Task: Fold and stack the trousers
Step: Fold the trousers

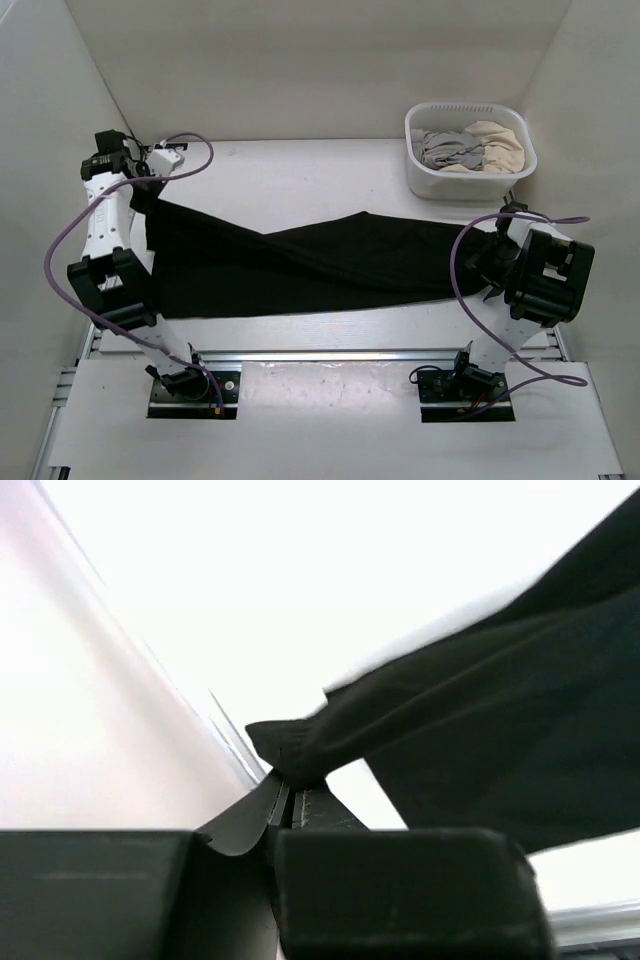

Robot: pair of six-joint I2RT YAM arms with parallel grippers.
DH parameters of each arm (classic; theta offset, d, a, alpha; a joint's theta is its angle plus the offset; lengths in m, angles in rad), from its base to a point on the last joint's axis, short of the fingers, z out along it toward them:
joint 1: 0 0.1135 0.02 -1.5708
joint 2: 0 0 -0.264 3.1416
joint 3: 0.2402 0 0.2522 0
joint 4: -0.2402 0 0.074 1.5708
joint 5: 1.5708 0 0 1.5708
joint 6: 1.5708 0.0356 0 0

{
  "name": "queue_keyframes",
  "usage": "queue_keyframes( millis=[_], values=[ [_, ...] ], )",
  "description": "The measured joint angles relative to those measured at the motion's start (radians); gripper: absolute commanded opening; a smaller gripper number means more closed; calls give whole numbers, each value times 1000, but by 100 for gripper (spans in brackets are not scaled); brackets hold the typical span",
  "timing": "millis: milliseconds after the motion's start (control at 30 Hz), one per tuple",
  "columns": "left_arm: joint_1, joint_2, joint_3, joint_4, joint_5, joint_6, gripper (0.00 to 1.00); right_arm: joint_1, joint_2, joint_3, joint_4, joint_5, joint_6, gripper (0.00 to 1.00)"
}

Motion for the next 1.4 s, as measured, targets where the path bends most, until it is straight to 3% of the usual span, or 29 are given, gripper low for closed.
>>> queue_keyframes(
  millis=[133,500,833,967,1067,1200,1400],
  values=[
    [-21,-100,-62,38,-4,34,14,-12,2,0,0,-14,2,69],
    [44,-331,-655,37,-164,203,14,-66,4,-10,4,-68,4,69],
    [135,-369,-751,78,-219,336,16,-93,-24,-18,9,-52,-47,68],
    [146,-371,-776,93,-217,369,17,43,-143,9,8,2,-124,73],
    [151,-370,-779,94,-214,373,17,234,-244,87,15,18,-201,80],
    [152,-371,-787,100,-212,373,19,472,-290,165,42,12,-267,80],
    [152,-404,-871,120,-214,392,19,609,-194,162,88,-60,-261,62]
  ],
)
